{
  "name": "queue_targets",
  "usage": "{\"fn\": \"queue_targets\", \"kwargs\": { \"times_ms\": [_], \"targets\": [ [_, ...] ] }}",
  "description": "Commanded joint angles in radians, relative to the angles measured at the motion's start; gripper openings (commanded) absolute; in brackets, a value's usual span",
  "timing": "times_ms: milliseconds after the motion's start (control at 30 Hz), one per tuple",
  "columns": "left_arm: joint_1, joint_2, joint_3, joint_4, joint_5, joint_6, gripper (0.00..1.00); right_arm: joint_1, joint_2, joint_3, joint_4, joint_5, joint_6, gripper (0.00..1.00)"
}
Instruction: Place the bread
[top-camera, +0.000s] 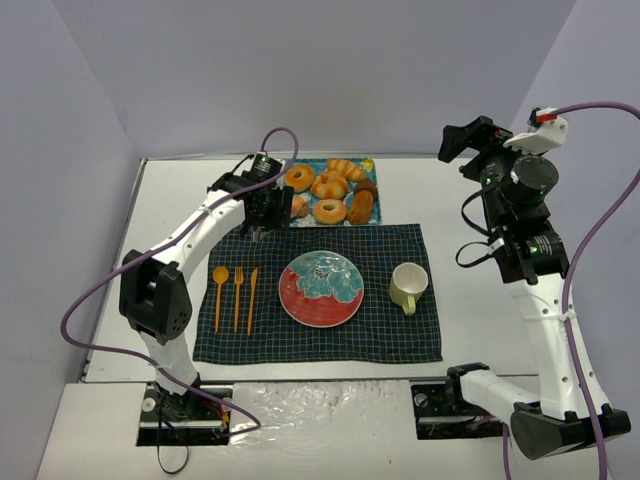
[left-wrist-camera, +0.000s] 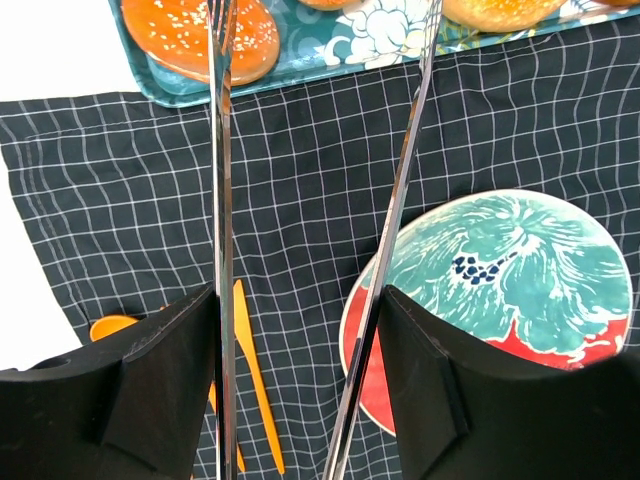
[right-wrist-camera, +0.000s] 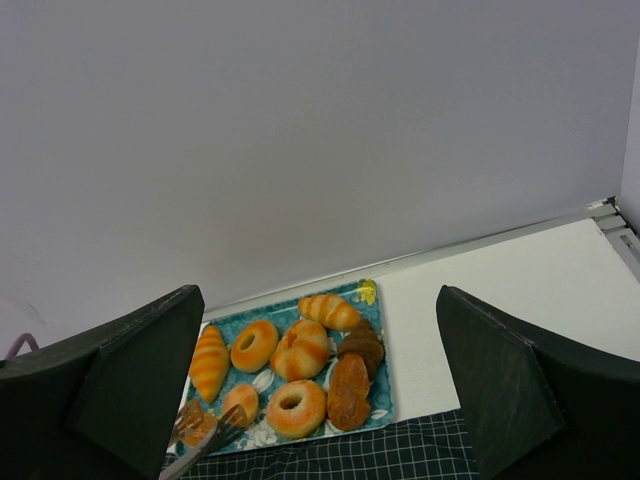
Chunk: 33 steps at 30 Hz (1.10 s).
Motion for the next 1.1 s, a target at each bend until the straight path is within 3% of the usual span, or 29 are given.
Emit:
{"fn": "queue_targets", "kwargs": {
  "times_ms": [0,800,1067],
  "targets": [
    [-0.007,0.006,0.060,0.060,-0.004,0.015,0.57,0.002,-0.024,0.009,0.078,0.025,-0.022,1.00],
    [-0.007,0.140,0.153,0.052,-0.010,0.027,0.56,0.002,-0.037,0.012,0.067,0.041,-0.033,1.00],
    [-0.007,0.161,0.161,0.053,-0.034,0.026,0.51,0.002,-0.039,0.008,0.066,0.046,-0.034,1.00]
  ]
}}
